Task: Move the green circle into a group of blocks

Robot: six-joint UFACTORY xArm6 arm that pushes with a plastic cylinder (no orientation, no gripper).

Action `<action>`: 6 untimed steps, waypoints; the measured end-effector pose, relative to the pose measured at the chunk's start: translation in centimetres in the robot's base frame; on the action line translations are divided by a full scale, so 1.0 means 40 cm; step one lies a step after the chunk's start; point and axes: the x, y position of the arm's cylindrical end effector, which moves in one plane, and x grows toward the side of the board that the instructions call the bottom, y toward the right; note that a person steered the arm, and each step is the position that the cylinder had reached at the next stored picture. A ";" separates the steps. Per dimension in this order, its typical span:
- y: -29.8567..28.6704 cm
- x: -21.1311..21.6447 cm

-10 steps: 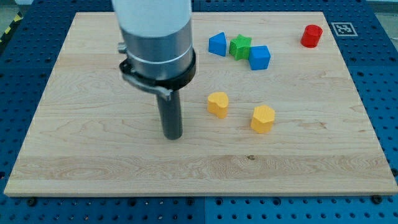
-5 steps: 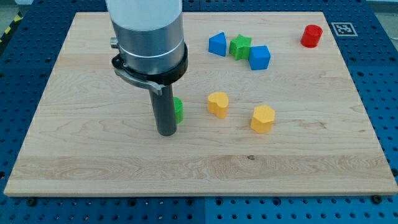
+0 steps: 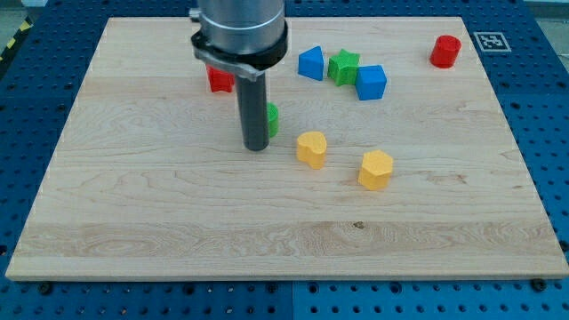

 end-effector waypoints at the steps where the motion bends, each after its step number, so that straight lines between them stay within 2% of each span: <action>1: 0.051 -0.050; 2: 0.098 -0.108; 4: 0.082 -0.119; 6: -0.087 -0.155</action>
